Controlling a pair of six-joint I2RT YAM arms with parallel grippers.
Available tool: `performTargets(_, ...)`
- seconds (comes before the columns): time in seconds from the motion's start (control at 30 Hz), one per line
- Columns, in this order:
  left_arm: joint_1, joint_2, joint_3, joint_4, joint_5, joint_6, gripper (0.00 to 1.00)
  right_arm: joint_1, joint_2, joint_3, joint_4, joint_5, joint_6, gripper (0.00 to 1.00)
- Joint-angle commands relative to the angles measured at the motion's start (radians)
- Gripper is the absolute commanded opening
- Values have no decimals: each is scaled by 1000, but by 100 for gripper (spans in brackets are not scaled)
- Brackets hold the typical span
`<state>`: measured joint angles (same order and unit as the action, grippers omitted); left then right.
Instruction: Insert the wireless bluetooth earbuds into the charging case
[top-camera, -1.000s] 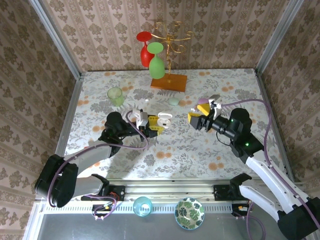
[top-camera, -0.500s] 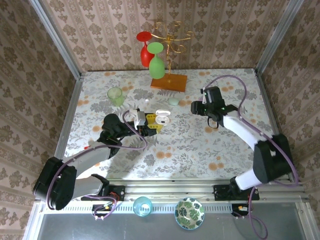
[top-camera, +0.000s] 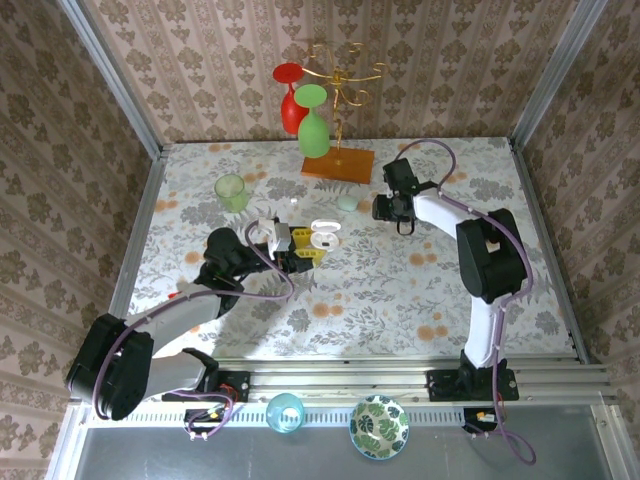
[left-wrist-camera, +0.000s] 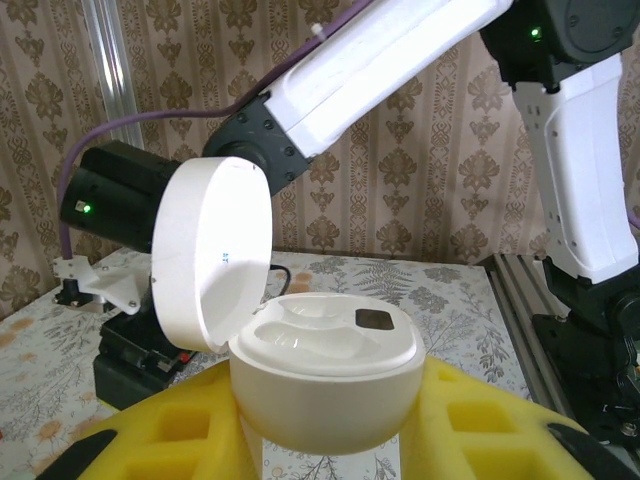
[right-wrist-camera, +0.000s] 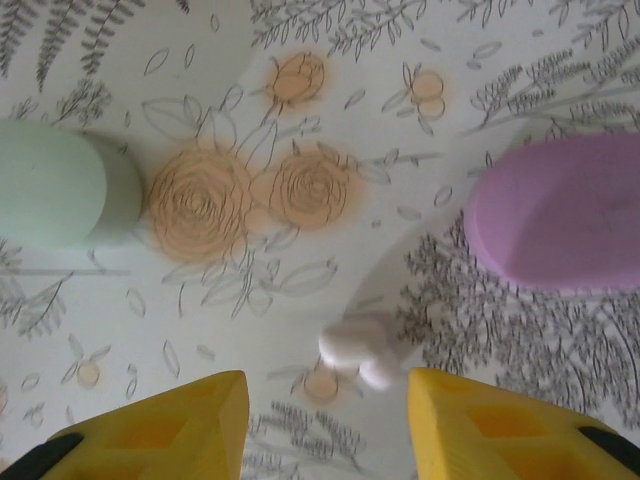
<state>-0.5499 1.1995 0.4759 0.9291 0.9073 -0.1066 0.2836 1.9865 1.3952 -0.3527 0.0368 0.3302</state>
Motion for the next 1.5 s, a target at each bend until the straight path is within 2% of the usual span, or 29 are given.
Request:
performTargets(0.0, 7, -8, -13, 44, 2, -13, 27, -10, 62, 76, -52, -13, -52, 47)
performTargets(0.2, 8, -9, -15, 52, 8, -15, 27, -26, 150, 151, -82, -83, -91, 47)
performTargets(0.37, 10, -13, -12, 51, 10, -19, 27, -26, 166, 130, -54, -134, -110, 47)
performTargets(0.93, 10, -6, -6, 48, 16, -20, 27, -24, 20, -94, 46, -263, -61, 43)
performTargets(1.07, 10, -2, -7, 48, 17, -18, 27, -24, -10, -130, 70, -256, -54, 42)
performTargets(1.23, 9, -1, -6, 48, 17, -19, 27, -24, 9, -105, 24, -227, -70, 34)
performTargets(1.47, 10, -5, -13, 45, 12, -20, 27, -25, -42, -167, 37, -205, -35, 30)
